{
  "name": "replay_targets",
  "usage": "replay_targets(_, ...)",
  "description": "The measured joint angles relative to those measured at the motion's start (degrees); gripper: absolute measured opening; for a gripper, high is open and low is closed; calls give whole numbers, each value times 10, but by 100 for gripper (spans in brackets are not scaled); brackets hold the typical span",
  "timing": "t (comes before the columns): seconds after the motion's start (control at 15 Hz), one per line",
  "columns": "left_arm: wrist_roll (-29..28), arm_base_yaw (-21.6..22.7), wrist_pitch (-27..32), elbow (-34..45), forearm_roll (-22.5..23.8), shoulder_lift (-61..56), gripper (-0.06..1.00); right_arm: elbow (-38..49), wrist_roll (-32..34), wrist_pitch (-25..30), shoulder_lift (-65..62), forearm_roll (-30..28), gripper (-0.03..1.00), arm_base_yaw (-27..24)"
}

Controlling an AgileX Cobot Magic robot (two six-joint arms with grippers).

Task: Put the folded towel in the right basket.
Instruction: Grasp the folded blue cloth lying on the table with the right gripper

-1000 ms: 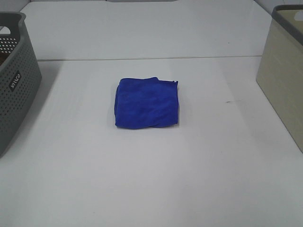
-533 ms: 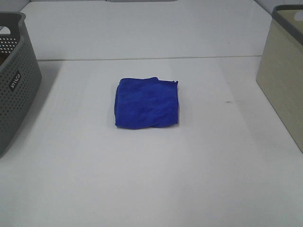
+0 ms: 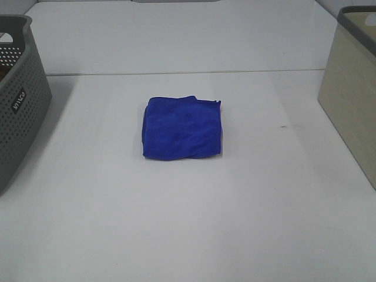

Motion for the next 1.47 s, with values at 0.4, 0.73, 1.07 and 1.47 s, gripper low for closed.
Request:
replay_targets(0.4, 0, 0, 0, 0, 0, 0, 98, 0, 0, 0, 0, 0, 98, 0)
replay_targets(0.73, 0, 0, 0, 0, 0, 0, 98, 0, 0, 0, 0, 0, 98, 0)
replay_targets(1.07, 0, 0, 0, 0, 0, 0, 98, 0, 0, 0, 0, 0, 98, 0)
replay_targets(1.47, 0, 0, 0, 0, 0, 0, 98, 0, 0, 0, 0, 0, 98, 0)
